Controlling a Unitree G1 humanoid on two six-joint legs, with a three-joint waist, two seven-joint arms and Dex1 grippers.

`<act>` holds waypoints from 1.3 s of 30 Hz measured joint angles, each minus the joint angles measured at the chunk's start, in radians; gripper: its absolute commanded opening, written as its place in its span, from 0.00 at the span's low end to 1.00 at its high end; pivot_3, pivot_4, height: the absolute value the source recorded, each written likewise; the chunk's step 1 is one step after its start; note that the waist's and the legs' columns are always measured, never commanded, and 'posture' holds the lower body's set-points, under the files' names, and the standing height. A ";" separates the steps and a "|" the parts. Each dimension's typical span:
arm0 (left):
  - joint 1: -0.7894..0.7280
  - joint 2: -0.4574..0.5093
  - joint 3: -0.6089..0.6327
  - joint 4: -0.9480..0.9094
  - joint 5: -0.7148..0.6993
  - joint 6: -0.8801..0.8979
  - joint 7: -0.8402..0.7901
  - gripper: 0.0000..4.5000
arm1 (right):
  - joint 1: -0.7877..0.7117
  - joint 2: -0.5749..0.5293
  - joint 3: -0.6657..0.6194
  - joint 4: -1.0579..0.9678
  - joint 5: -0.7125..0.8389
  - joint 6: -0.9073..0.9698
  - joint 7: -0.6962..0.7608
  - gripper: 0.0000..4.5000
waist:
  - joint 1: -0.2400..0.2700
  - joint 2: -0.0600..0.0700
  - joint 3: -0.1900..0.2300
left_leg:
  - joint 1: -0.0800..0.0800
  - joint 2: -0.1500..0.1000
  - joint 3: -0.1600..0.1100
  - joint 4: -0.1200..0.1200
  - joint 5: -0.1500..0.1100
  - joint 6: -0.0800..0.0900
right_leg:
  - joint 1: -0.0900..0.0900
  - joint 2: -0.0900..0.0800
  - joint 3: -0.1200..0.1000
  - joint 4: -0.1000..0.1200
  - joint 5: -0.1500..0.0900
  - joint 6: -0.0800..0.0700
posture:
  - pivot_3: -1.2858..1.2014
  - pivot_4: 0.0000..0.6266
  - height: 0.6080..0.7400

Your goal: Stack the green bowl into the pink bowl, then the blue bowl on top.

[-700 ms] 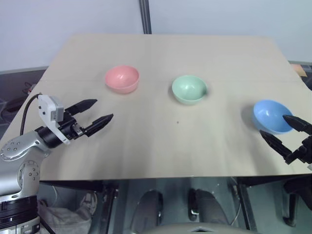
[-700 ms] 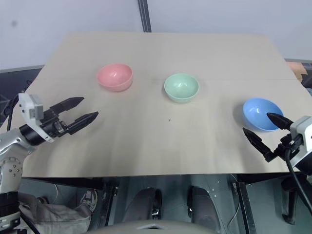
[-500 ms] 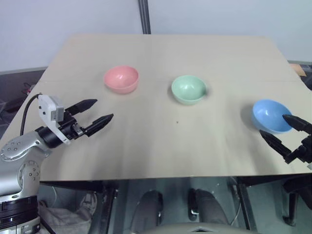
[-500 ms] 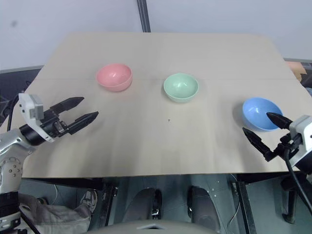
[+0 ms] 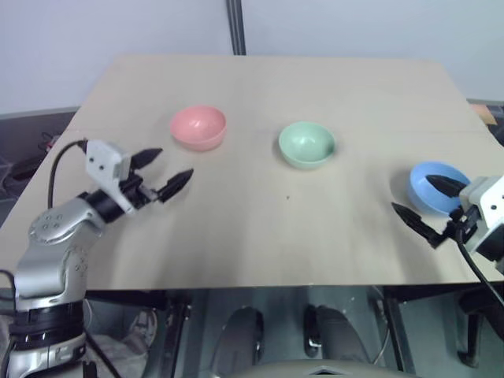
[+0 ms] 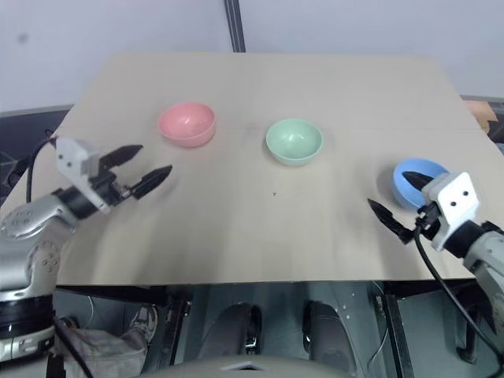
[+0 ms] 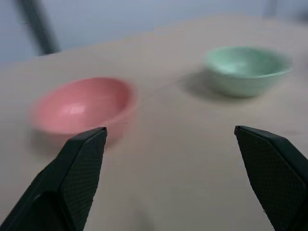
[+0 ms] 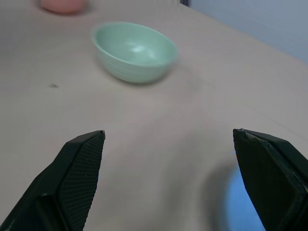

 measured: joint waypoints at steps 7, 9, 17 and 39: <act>-0.469 0.080 -0.377 0.222 0.342 0.131 0.015 1.00 | -0.139 0.053 0.182 -0.028 -0.002 -0.014 0.001 0.99 | 0.000 -0.001 0.000 | -0.001 -0.002 0.001 0.001 0.000 0.000 | 0.000 0.001 0.001 0.000 0.001 0.003 | 0.52 0.24 1.00; -0.576 0.043 -0.486 0.313 0.405 0.153 -0.036 1.00 | -0.154 0.068 0.222 -0.029 -0.021 -0.017 -0.013 0.99 | -0.002 -0.001 0.000 | -0.001 -0.002 0.003 0.001 0.000 0.000 | -0.001 0.001 0.002 0.000 0.002 0.004 | 0.52 0.24 1.00; -0.739 -0.096 -0.760 0.619 0.600 0.131 -0.156 0.74 | -0.156 0.094 0.254 -0.035 -0.057 -0.020 -0.048 1.00 | -0.004 -0.002 0.000 | -0.013 -0.001 0.009 0.005 0.000 0.000 | -0.015 0.003 0.005 0.004 0.003 0.003 | 0.52 0.24 1.00; -0.420 -0.022 -0.637 0.084 0.333 -0.122 -0.587 0.01 | 0.067 0.103 0.146 -0.102 -0.114 -0.056 -0.093 1.00 | 0.001 -0.002 0.000 | -0.014 -0.001 0.009 0.008 0.000 0.000 | -0.015 0.003 0.006 0.006 0.004 0.003 | 0.52 0.24 1.00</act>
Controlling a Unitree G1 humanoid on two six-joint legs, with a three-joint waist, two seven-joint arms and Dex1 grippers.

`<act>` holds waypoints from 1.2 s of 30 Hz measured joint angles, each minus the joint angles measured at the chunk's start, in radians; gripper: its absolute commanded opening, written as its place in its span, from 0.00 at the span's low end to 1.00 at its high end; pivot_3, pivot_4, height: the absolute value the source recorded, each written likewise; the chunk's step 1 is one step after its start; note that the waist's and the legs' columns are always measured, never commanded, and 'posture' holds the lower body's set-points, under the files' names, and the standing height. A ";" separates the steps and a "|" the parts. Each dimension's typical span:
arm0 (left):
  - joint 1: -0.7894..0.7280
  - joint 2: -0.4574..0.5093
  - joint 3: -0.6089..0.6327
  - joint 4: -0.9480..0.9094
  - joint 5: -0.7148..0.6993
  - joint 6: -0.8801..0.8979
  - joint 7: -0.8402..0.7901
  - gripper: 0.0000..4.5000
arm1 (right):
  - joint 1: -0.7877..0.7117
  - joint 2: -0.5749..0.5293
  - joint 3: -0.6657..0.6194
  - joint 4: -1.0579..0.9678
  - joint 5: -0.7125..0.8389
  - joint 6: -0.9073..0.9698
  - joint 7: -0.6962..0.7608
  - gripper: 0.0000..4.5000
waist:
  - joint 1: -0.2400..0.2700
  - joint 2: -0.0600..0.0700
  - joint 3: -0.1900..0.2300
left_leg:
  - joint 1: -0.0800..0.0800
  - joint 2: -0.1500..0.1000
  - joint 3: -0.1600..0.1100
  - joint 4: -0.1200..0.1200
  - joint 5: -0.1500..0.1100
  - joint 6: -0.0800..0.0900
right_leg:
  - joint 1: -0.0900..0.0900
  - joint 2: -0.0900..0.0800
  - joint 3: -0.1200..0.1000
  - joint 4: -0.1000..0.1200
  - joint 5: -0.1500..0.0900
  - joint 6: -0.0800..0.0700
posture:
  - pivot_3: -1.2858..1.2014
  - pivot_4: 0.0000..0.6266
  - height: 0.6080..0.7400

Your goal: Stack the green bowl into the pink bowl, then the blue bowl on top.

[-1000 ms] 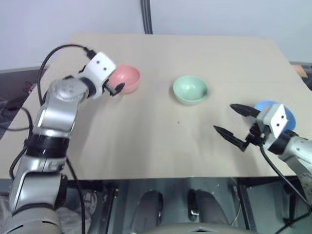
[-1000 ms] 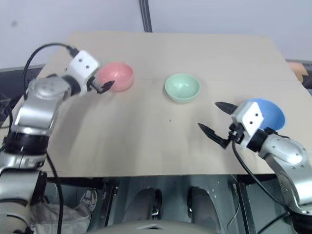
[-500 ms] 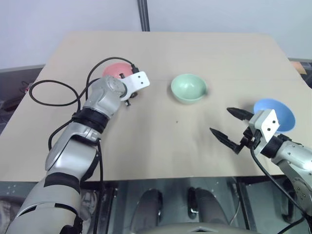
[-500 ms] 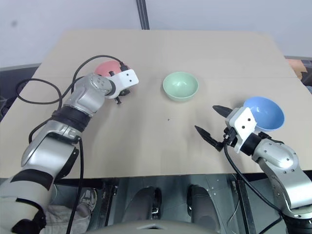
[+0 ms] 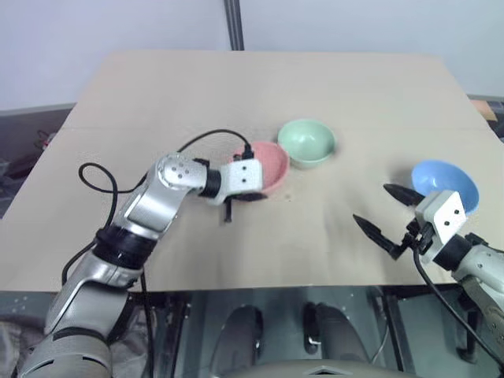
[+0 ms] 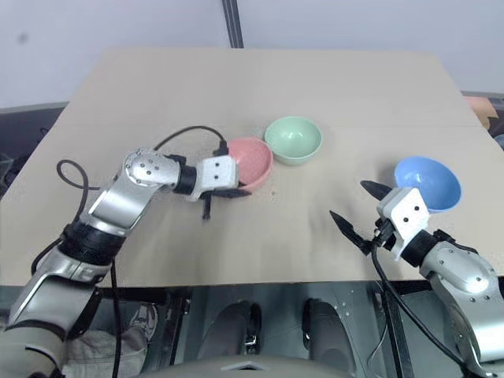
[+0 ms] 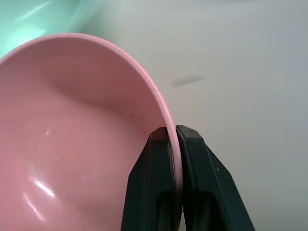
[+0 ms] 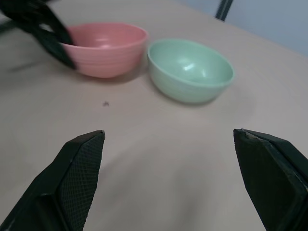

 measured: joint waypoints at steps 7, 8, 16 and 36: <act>-0.007 -0.089 -0.079 0.015 0.038 -0.060 -0.027 0.24 | 0.060 0.019 -0.015 -0.026 -0.027 -0.016 -0.018 1.00 | -0.003 0.000 -0.001 | 0.007 -0.001 0.000 0.001 0.000 0.000 | 0.007 0.002 0.005 0.001 -0.002 -0.001 | 0.52 0.24 1.00; -0.024 -0.118 -0.091 0.036 0.038 -0.060 -0.036 0.34 | 0.060 0.021 -0.016 -0.026 -0.029 -0.016 -0.024 1.00 | -0.003 0.000 -0.001 | 0.007 -0.001 0.000 0.001 0.000 0.000 | 0.007 0.003 0.005 0.001 -0.002 -0.001 | 0.52 0.24 1.00; -0.044 -0.134 0.005 0.043 -0.059 0.000 -0.047 0.96 | -0.052 -0.029 0.037 0.009 -0.080 -0.045 0.003 1.00 | -0.011 0.001 -0.001 | 0.012 0.001 0.001 -0.002 0.000 0.000 | 0.007 0.005 0.012 0.002 -0.001 0.001 | 0.52 0.24 1.00; 0.379 -0.007 0.575 -0.031 -0.525 0.031 -0.020 0.98 | -1.144 0.120 0.622 1.409 -0.640 -0.810 0.232 0.94 | -0.029 -0.001 -0.001 | 0.011 0.002 0.010 -0.004 0.001 -0.001 | 0.004 0.002 0.017 0.001 0.002 -0.003 | 0.52 0.24 1.00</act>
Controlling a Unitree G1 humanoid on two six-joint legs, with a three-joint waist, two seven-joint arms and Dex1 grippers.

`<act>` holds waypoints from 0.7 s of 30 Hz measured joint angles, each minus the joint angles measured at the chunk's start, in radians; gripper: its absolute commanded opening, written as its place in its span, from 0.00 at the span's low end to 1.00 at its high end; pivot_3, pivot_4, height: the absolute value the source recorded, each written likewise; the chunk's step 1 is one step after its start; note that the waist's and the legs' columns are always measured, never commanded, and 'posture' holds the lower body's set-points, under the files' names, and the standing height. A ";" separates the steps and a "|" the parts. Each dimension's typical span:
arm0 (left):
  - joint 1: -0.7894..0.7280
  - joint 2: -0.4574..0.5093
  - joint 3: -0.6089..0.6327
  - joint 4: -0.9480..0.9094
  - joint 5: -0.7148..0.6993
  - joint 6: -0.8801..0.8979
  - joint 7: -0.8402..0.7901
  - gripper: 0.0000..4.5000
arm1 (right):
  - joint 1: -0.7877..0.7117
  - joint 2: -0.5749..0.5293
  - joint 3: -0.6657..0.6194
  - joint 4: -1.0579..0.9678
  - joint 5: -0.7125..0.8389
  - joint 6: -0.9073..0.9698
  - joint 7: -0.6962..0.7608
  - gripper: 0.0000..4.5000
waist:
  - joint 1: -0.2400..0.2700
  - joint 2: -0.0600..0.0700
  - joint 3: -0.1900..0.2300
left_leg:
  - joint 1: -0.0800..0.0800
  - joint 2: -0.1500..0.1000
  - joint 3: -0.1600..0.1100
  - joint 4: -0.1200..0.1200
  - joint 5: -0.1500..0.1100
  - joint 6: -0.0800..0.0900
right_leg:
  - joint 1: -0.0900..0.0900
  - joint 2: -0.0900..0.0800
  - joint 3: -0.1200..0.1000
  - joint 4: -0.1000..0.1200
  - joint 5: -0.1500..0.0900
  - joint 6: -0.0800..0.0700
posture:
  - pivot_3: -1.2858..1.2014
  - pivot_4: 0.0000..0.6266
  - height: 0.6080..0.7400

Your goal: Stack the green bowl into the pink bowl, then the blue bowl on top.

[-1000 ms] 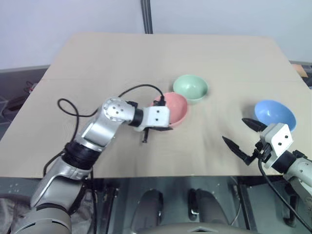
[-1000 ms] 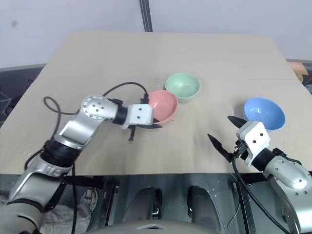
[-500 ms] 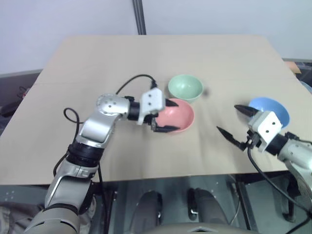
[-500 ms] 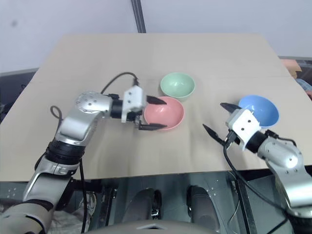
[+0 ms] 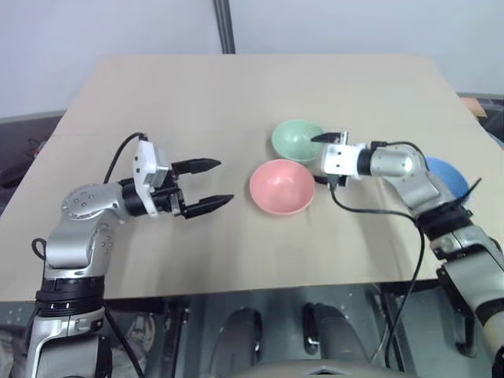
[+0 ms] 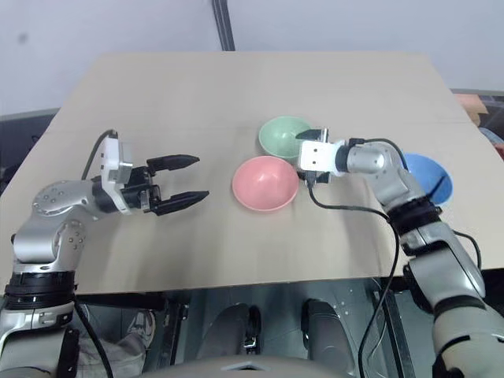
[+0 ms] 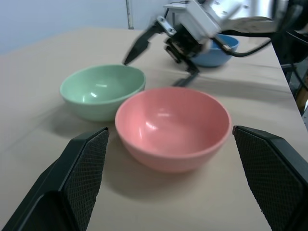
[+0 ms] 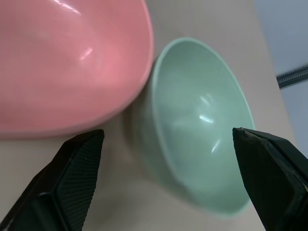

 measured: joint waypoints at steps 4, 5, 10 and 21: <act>0.045 0.002 0.018 -0.059 -0.020 0.013 0.034 0.98 | -0.054 0.036 0.019 0.173 -0.047 -0.083 -0.009 0.65 | -0.004 0.000 0.000 | 0.000 0.000 0.001 0.000 0.000 0.000 | 0.000 -0.001 0.002 -0.001 0.000 0.000 | 0.52 0.24 1.00; 0.064 0.002 0.023 -0.080 -0.023 0.013 0.048 0.98 | -0.064 0.039 0.022 0.204 -0.057 -0.105 -0.003 0.52 | -0.005 0.000 0.000 | 0.000 0.000 0.001 -0.001 0.000 0.000 | -0.001 -0.001 0.003 0.000 0.000 0.000 | 0.52 0.24 1.00; 0.100 0.002 0.033 -0.118 -0.035 0.013 0.082 0.98 | -0.072 0.037 0.024 0.255 -0.088 -0.155 0.005 0.01 | -0.006 0.000 0.000 | 0.002 0.000 0.002 -0.001 0.000 0.000 | -0.001 0.000 0.003 0.002 0.000 0.000 | 0.52 0.24 1.00; 0.073 -0.012 0.008 -0.079 -0.016 -0.024 0.115 0.98 | -0.015 -0.068 -0.054 -0.149 0.042 -0.027 0.176 0.01 | -0.003 0.001 0.001 | 0.002 0.001 0.001 -0.001 0.000 0.000 | -0.002 0.000 0.003 0.004 0.000 0.000 | 0.52 0.24 1.00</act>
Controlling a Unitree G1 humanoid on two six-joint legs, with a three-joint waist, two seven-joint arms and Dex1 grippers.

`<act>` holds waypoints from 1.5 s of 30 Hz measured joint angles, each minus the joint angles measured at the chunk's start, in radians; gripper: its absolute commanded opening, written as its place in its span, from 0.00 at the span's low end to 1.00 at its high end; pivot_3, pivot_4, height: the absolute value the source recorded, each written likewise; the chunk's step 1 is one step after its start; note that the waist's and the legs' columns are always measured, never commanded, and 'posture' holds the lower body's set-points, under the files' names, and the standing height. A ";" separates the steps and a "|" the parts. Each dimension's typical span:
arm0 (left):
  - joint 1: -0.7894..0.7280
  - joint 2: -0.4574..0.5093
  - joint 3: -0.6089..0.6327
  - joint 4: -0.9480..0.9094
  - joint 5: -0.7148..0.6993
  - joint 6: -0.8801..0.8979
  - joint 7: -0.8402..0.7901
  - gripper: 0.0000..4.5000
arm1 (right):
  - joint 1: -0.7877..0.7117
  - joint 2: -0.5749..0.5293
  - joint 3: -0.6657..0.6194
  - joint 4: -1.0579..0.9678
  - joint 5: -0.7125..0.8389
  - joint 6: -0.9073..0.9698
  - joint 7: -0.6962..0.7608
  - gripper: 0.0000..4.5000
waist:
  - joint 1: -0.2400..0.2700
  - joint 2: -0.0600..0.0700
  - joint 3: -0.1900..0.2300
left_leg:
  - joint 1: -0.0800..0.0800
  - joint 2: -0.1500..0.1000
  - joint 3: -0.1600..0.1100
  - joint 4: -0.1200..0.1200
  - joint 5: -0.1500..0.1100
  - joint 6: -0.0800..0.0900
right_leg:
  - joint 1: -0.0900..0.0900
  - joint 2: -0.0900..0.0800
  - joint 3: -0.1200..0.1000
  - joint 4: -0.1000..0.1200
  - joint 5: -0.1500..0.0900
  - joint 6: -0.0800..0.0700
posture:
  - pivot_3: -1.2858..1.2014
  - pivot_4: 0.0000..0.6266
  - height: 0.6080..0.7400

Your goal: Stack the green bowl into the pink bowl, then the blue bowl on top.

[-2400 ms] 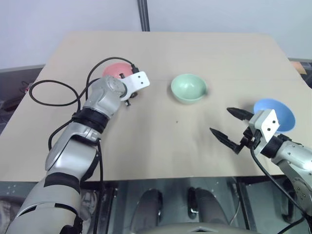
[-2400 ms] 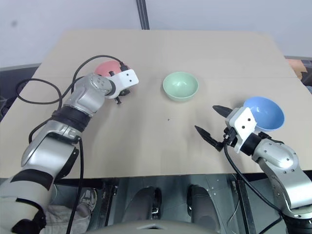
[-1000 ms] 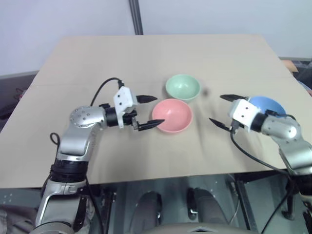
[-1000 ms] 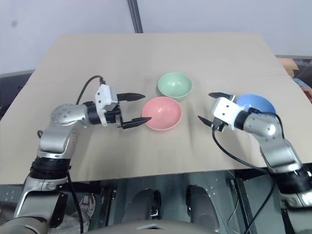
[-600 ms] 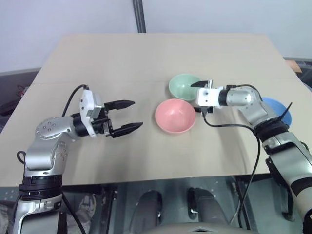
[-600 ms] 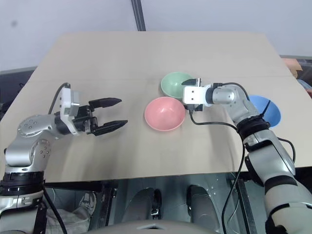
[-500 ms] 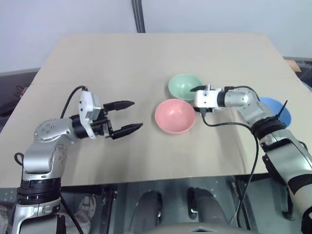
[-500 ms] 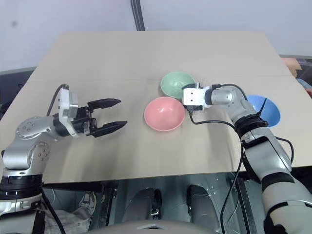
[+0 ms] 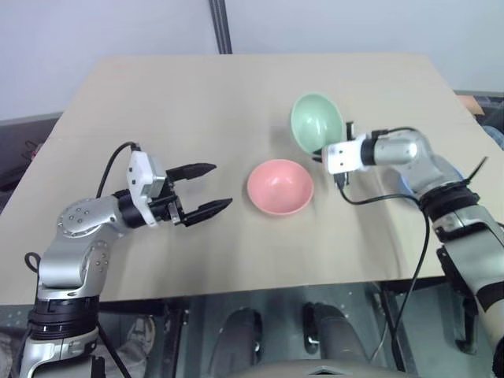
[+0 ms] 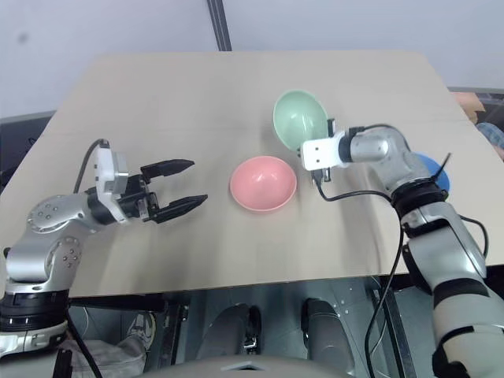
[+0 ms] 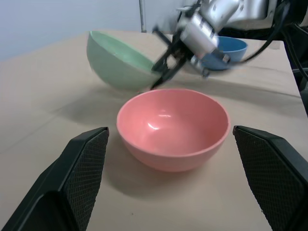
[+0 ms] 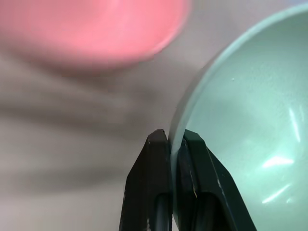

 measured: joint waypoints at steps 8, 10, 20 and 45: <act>-0.045 -0.023 -0.041 0.030 -0.027 -0.019 -0.053 0.98 | 0.236 0.000 0.051 -0.707 0.174 0.659 0.150 0.16 | 0.000 -0.001 0.000 | 0.000 -0.001 0.001 0.001 -0.002 0.003 | 0.000 0.000 -0.001 0.000 0.000 0.000 | 0.52 0.24 1.00; -0.043 -0.021 -0.041 0.026 -0.039 -0.013 -0.067 0.98 | 0.241 0.004 0.067 -0.713 0.167 0.682 0.144 0.23 | -0.001 -0.001 0.000 | 0.000 -0.001 0.001 0.001 -0.002 0.003 | 0.000 0.000 -0.001 0.001 0.000 0.000 | 0.52 0.24 1.00; -0.047 0.025 -0.039 0.024 -0.118 0.029 -0.177 0.98 | 0.355 0.002 -0.110 -0.955 0.147 0.941 -0.038 0.69 | 0.008 -0.001 0.000 | -0.002 -0.001 -0.001 0.001 0.000 0.000 | 0.000 0.000 -0.002 -0.001 0.000 0.000 | 0.52 0.24 1.00; -0.216 -0.023 -0.136 0.002 -0.163 0.065 -0.236 0.98 | 0.712 -0.023 -0.571 -0.843 0.238 1.258 -0.396 0.02 | 0.003 -0.001 -0.001 | 0.001 -0.002 0.000 0.000 -0.002 0.003 | 0.002 0.004 0.002 -0.003 -0.002 0.004 | 0.52 0.24 1.00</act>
